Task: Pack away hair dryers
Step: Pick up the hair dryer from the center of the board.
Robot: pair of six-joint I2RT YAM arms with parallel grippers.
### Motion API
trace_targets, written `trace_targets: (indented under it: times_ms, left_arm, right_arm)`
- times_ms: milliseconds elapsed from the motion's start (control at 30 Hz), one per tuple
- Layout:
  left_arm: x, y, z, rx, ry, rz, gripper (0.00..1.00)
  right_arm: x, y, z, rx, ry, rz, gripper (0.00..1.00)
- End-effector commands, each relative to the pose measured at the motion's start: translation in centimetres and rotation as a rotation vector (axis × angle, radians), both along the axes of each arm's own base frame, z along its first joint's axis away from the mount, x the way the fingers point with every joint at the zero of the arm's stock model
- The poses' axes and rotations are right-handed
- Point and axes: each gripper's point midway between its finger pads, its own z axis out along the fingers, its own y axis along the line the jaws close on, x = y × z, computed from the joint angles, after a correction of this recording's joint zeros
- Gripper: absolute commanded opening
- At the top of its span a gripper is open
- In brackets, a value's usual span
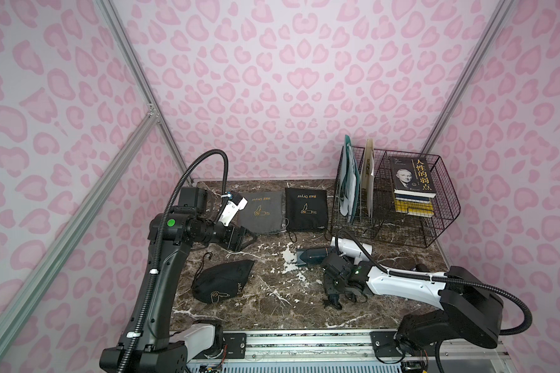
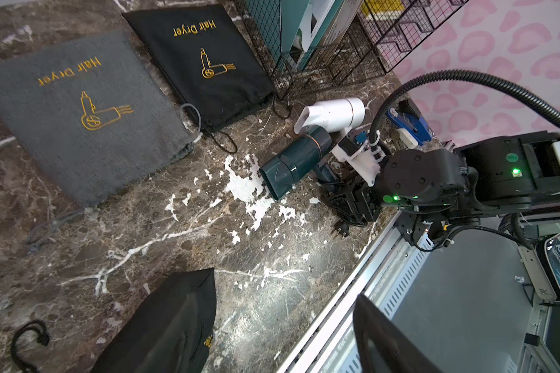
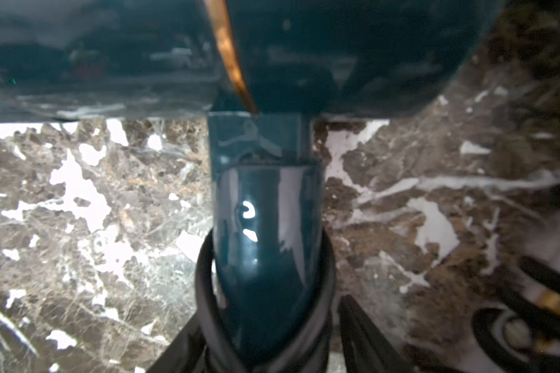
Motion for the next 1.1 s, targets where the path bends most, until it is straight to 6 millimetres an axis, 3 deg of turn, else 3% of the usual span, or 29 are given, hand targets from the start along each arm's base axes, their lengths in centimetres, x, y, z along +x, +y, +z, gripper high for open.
trace_targets:
  times_ms: [0,300,467,533,633,800,967,1067]
  left_arm:
    - [-0.1,-0.2,0.3,-0.011,-0.017,-0.009,0.79]
    - [-0.7,-0.3,0.2,-0.021,-0.001,-0.013,0.78]
    - [-0.7,-0.3,0.7,-0.019,-0.013,-0.013,0.78]
    - [-0.7,-0.4,0.9,-0.022,-0.008,-0.011,0.78]
    - [-0.4,-0.4,2.5,-0.029,-0.037,-0.001,0.78]
    - [0.1,-0.5,4.9,-0.035,-0.086,0.004,0.78]
    - [0.1,-0.8,6.8,-0.04,-0.116,-0.032,0.79]
    - [-0.1,-1.2,8.3,-0.06,-0.135,-0.058,0.86]
  right_arm:
    - [-0.4,-0.8,-0.7,-0.042,0.018,-0.009,0.58]
    - [-0.6,-1.3,-1.3,-0.133,0.009,0.024,0.39]
    - [-0.6,-1.1,-1.5,-0.148,-0.007,0.04,0.08]
    - [-0.3,-0.7,-0.9,-0.124,-0.033,0.045,0.02]
    - [0.7,0.0,1.0,-0.08,-0.101,0.053,0.0]
    - [2.0,2.3,5.7,0.038,-0.264,0.122,0.0]
    - [3.4,2.8,9.7,0.041,-0.406,0.14,0.0]
    - [4.2,3.6,12.9,0.027,-0.516,0.164,0.0]
